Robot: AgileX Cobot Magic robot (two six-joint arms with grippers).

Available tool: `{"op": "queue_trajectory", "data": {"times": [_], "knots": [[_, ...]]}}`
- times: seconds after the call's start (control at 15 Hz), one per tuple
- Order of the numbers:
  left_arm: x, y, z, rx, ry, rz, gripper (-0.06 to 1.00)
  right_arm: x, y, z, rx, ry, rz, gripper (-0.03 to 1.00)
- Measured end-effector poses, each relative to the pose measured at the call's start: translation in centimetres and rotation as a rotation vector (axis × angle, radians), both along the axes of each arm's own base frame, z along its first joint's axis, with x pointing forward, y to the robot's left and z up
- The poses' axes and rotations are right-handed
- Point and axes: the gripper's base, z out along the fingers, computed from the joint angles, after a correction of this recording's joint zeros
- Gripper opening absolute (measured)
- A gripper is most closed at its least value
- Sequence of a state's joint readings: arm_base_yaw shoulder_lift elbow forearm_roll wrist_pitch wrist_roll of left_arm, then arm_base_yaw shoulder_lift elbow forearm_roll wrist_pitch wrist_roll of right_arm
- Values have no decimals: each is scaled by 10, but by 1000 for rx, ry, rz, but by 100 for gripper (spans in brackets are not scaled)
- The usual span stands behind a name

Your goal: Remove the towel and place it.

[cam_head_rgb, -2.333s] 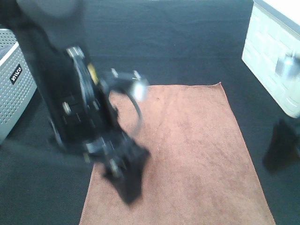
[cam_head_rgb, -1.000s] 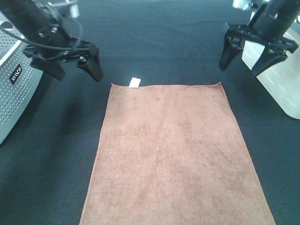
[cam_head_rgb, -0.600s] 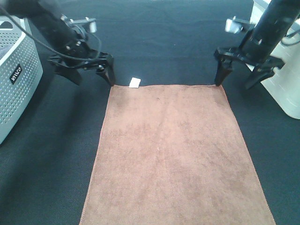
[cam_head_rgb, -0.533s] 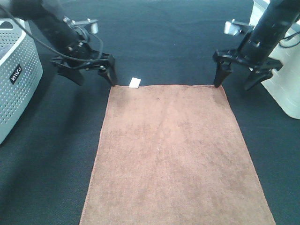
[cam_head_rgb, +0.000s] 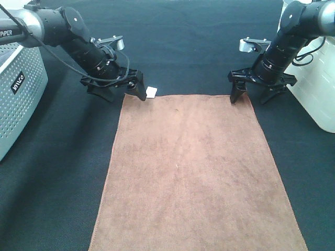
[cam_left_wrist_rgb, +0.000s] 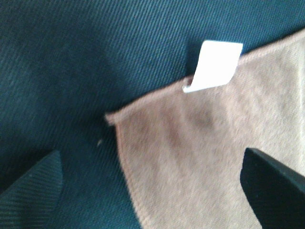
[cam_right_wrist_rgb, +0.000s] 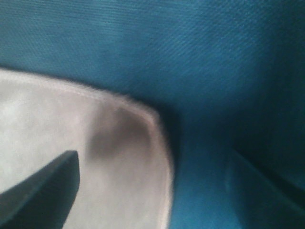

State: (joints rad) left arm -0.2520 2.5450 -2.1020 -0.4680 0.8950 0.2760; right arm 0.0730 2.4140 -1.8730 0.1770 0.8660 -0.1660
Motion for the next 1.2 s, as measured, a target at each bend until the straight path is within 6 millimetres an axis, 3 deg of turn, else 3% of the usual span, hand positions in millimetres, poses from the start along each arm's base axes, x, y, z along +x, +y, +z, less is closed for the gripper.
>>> {"op": "queue_trajectory", "data": {"times": [0.47,0.73,1.0,1.2], "knots": [[1,-2,-3,-16,-1,-15,96,1,0,-2,0,1,0,79],[-12,-33,-3,-37,35,-62,95,1,5,-1,54,-3,0,78],[-13,-36,-4,-38,51,-36,86,0,30,-2,47,-23,57,76],[-13,-33,-6,4,41,-49,71,0,29,-3,26,-29,67,68]]}}
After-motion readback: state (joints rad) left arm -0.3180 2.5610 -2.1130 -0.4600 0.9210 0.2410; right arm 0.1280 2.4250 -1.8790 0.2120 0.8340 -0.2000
